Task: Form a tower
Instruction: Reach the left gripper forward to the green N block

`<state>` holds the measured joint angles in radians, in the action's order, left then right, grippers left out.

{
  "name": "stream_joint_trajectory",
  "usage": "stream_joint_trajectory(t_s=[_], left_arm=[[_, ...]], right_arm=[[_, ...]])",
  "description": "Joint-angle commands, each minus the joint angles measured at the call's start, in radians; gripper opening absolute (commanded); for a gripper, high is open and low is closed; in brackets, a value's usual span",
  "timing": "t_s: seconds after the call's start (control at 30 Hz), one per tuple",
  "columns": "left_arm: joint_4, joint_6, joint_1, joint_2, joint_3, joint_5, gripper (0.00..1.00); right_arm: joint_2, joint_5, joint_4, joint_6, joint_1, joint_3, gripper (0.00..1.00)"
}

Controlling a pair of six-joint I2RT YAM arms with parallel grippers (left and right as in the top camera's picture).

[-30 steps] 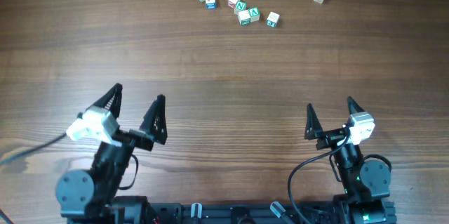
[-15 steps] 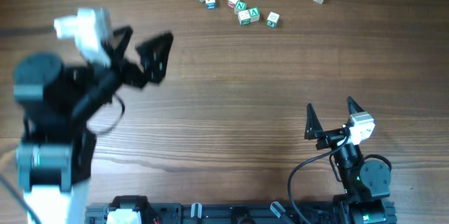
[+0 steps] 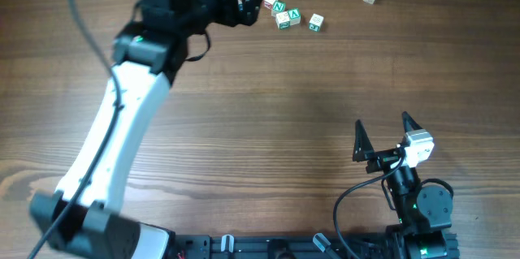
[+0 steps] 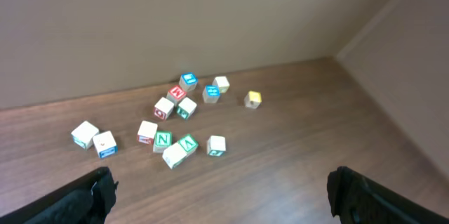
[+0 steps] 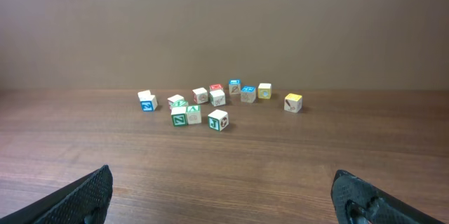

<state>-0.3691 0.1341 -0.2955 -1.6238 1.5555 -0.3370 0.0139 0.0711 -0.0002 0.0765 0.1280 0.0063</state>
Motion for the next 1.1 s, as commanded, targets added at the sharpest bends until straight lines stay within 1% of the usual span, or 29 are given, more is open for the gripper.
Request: stream_joint_trajectory(t_s=[0.0,0.13,0.23,0.3,0.37,0.63,0.73,0.83,1.0,1.07], left_arm=[[0.009,-0.052,-0.034,-0.068,0.02,0.043,1.0],[0.027,-0.051,-0.045,-0.102,0.02,0.043,1.0],[0.12,-0.029,-0.045,-0.139,0.02,0.042,1.0],[0.18,0.01,-0.045,-0.167,0.02,0.084,1.0],[0.256,0.015,-0.045,-0.215,0.02,0.108,1.0],[0.467,0.168,-0.048,-0.416,0.021,0.126,1.0],[0.567,0.256,-0.048,-0.504,0.029,0.126,1.0],[0.601,0.302,-0.053,-0.585,0.062,0.122,0.99],[0.65,0.317,-0.09,-0.691,0.103,0.127,0.98],[0.671,0.323,-0.113,-0.738,0.118,0.13,0.96]], right_arm=[[-0.003,0.009,0.003,-0.014,-0.004,-0.001,1.0],[-0.003,0.009,0.003,-0.014,-0.004,-0.001,1.0],[-0.003,0.009,0.003,-0.013,-0.004,-0.001,0.99],[-0.003,0.009,0.003,-0.014,-0.004,-0.001,1.0],[-0.003,0.009,0.003,-0.013,-0.004,-0.001,1.0],[-0.003,0.009,0.003,-0.014,-0.004,-0.001,1.0],[-0.003,0.009,0.003,-0.014,-0.004,-0.001,1.0],[-0.003,0.009,0.003,-0.013,-0.004,-0.001,1.0],[-0.003,0.009,0.003,-0.014,-0.004,-0.001,1.0],[-0.003,0.009,0.003,-0.014,-0.004,-0.001,1.0]])
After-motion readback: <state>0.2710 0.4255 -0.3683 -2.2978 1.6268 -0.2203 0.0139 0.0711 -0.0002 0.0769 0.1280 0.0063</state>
